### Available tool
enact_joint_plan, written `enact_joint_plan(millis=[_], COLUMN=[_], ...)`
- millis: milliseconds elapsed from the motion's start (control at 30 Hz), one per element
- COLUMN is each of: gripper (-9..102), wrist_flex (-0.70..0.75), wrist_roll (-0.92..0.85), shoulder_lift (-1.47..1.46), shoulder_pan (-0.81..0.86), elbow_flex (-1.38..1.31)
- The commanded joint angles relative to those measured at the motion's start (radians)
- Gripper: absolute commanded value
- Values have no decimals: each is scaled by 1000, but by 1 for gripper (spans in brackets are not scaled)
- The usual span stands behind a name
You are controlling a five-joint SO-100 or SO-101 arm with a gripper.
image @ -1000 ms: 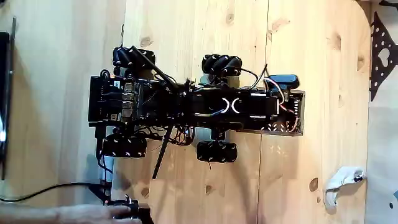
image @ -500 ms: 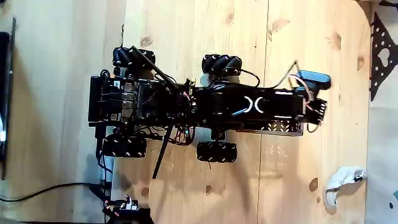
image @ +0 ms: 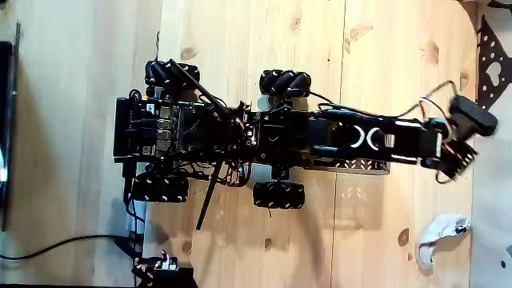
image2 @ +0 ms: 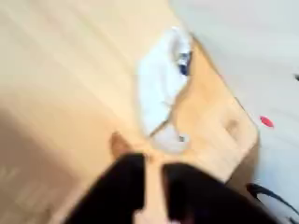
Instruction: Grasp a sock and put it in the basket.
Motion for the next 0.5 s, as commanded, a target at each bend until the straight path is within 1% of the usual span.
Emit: enact_joint_plan(millis=[0,167,333,467], gripper=[0,0,0,0], wrist_flex=[23,-21,-176,-202], wrist_roll=[28,48,26,-29], shoulder_lift=[-115,-345,-489,-710], shoulder_pan=[52,126,176,224], elbow_flex=[-150,-334,-380,-583])
